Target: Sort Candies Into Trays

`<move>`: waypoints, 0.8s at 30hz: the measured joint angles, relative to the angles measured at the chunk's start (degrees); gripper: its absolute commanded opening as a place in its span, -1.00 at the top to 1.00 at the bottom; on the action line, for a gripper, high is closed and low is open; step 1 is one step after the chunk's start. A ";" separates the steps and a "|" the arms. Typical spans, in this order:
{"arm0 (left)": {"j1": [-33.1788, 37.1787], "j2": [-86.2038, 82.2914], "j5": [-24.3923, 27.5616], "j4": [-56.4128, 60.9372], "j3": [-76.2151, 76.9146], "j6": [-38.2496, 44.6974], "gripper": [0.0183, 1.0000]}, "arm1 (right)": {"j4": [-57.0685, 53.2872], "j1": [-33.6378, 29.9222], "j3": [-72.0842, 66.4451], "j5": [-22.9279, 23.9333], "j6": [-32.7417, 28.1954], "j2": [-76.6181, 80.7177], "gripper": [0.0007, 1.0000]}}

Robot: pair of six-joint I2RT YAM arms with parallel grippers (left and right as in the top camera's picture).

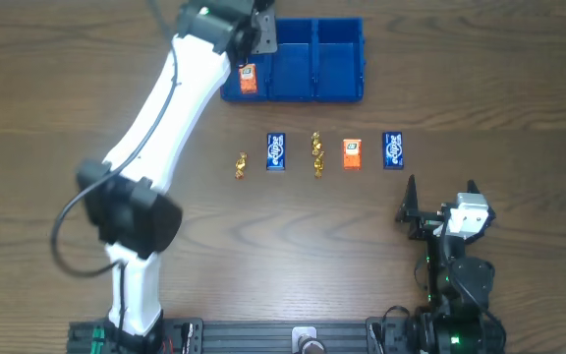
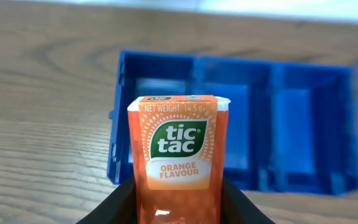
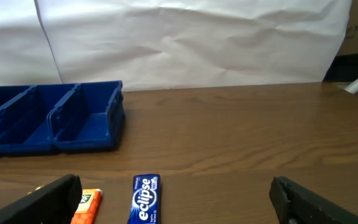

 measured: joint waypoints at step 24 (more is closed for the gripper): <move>3.69 7.98 4.00 -1.75 0.11 1.07 -0.73 | -0.02 0.00 0.00 0.00 0.00 0.00 -1.00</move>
